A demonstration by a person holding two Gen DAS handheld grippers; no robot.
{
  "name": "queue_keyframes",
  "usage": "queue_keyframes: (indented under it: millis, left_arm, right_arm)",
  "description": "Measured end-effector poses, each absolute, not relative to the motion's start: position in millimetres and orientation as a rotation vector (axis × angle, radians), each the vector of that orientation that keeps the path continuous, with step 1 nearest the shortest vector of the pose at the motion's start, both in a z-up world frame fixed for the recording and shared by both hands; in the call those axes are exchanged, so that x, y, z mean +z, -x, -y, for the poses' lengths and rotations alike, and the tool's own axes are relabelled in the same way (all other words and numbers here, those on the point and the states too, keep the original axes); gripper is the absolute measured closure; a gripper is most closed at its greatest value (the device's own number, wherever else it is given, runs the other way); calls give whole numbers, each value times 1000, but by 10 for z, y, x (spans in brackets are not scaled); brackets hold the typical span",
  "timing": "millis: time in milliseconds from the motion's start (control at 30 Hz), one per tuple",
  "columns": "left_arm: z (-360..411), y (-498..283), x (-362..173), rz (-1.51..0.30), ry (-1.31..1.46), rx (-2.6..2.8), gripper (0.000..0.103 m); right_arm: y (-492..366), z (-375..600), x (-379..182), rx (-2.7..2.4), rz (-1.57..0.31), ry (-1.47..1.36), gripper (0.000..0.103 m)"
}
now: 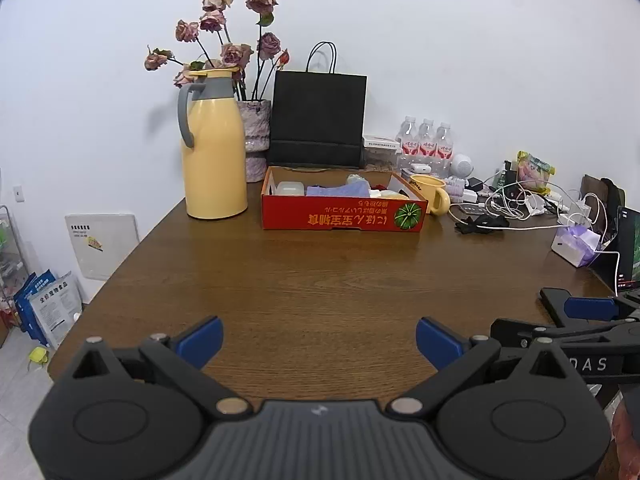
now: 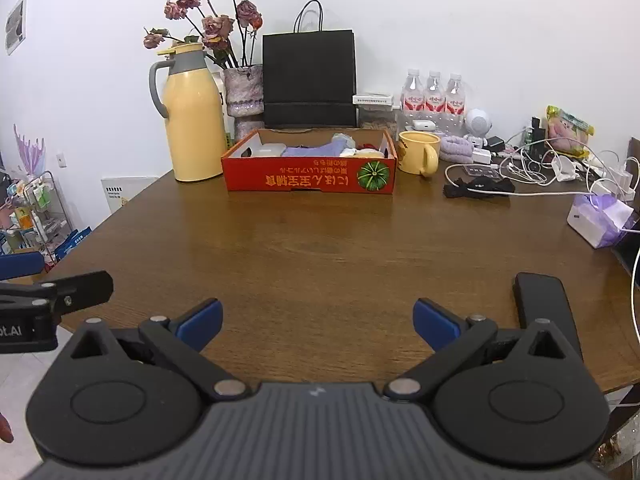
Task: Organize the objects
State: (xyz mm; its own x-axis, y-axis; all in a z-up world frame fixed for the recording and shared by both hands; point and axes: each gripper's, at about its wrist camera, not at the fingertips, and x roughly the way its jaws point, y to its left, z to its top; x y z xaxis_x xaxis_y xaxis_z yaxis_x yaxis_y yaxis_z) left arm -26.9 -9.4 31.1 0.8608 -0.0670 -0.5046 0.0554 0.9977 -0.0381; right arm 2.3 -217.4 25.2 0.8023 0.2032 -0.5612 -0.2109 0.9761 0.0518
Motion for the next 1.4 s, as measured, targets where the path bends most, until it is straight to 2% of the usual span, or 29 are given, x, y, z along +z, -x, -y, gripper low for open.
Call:
queue_keyframes:
  millis: [1400]
  left_arm:
    - [150, 279, 265, -540, 13, -90, 0]
  right_arm:
    - [-19, 2210, 212, 216, -618, 3, 0]
